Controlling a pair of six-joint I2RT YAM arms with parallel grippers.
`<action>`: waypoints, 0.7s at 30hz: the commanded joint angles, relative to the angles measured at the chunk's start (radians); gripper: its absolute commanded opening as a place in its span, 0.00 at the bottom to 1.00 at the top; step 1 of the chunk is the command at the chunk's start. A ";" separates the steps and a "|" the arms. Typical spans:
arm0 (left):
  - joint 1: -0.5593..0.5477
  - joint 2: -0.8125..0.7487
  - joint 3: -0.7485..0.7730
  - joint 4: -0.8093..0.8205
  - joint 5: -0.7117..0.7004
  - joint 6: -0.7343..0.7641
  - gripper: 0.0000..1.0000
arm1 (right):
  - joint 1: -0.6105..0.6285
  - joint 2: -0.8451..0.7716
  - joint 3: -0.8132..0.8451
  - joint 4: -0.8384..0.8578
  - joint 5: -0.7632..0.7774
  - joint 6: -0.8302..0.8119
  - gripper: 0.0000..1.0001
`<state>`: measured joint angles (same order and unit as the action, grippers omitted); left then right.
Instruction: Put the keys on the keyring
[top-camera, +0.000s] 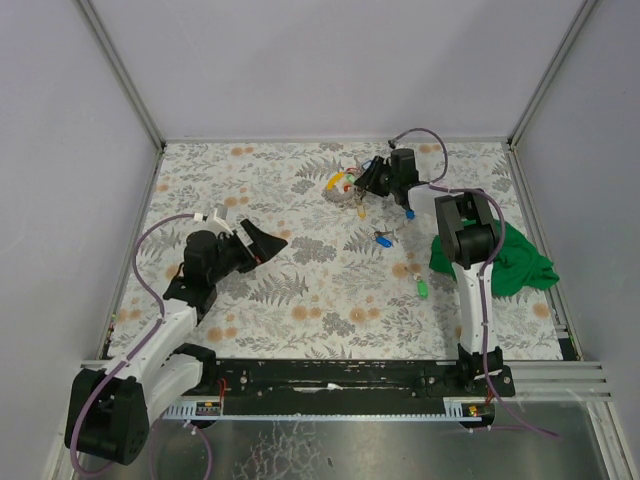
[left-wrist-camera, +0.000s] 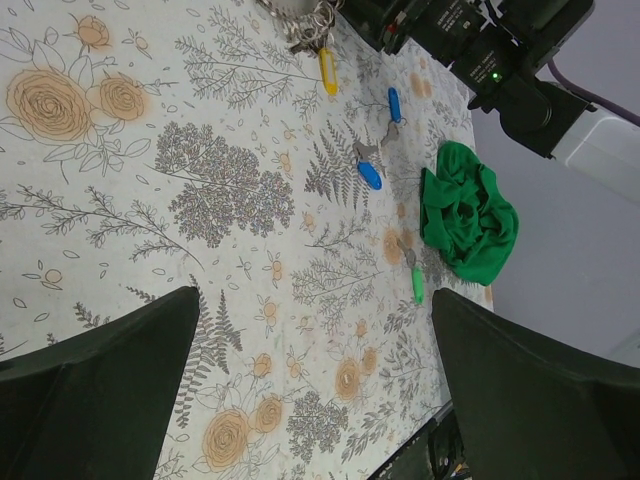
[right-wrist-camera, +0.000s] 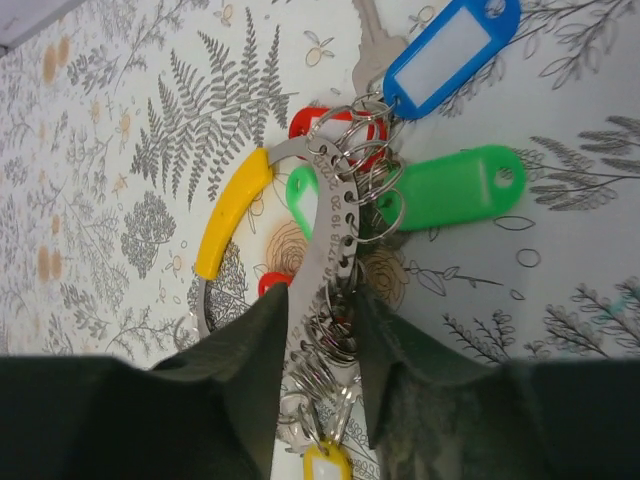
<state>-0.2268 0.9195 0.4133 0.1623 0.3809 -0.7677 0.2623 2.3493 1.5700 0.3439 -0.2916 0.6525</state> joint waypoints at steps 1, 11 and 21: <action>-0.018 0.017 -0.014 0.095 -0.013 -0.008 0.99 | 0.033 0.045 0.018 -0.108 -0.050 -0.039 0.32; -0.031 0.032 -0.059 0.147 -0.033 -0.018 0.99 | 0.054 -0.121 -0.205 0.092 -0.256 -0.048 0.00; -0.031 0.141 -0.109 0.310 0.018 -0.050 0.95 | 0.084 -0.404 -0.565 0.322 -0.383 -0.003 0.00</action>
<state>-0.2527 1.0172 0.3176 0.3134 0.3630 -0.7979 0.3241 2.0880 1.0763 0.5205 -0.5911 0.6380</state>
